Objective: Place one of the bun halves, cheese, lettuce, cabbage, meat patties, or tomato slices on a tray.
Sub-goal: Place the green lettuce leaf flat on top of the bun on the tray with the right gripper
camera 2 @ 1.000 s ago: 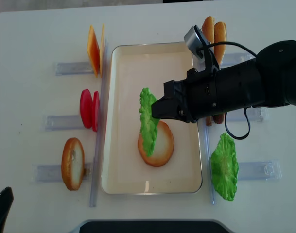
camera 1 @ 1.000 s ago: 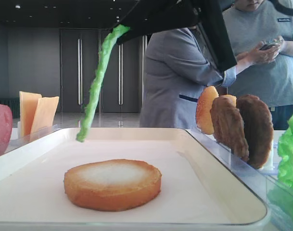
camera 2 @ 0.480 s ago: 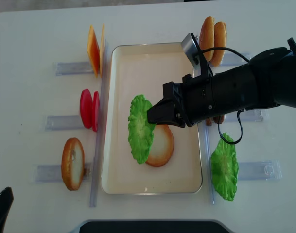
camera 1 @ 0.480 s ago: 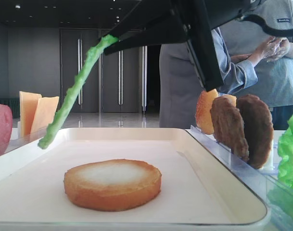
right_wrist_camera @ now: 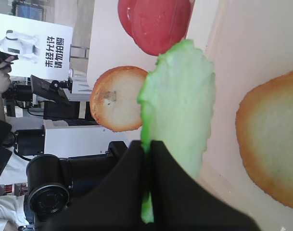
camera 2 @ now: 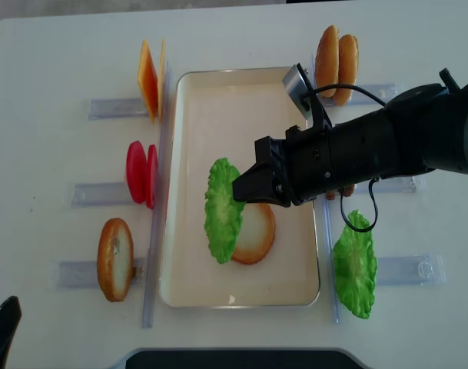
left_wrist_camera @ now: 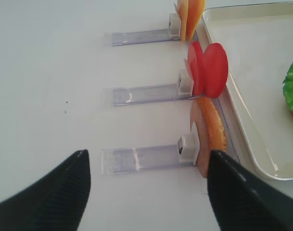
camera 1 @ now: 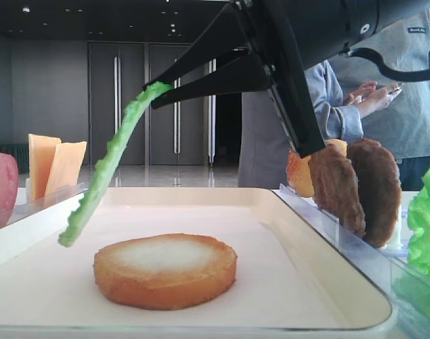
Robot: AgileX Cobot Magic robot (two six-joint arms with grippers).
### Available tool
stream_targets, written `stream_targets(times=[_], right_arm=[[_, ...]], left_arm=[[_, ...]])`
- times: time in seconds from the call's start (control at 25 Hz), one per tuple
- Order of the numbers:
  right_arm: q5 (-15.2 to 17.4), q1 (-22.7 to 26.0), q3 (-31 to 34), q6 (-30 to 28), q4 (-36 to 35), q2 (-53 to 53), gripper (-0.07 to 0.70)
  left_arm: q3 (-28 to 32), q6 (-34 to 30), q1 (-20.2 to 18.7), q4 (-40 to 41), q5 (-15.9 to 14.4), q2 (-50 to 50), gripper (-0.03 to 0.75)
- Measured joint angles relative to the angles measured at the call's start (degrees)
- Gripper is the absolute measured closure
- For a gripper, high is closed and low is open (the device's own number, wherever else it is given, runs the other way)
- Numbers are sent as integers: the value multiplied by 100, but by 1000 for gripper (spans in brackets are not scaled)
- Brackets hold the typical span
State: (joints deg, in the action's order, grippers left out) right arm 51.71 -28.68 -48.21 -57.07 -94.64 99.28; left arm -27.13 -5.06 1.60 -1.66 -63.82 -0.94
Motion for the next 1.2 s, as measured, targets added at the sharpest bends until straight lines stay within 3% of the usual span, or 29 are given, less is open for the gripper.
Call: stream_targets(times=[0.6,1.2], right_arm=[[-254,0,0,5,22,0,624],[-206,-46,0,93,227,6,624]], left_arm=[[0,0,0,0,0,0,140],[0,0,0,0,0,0,140]])
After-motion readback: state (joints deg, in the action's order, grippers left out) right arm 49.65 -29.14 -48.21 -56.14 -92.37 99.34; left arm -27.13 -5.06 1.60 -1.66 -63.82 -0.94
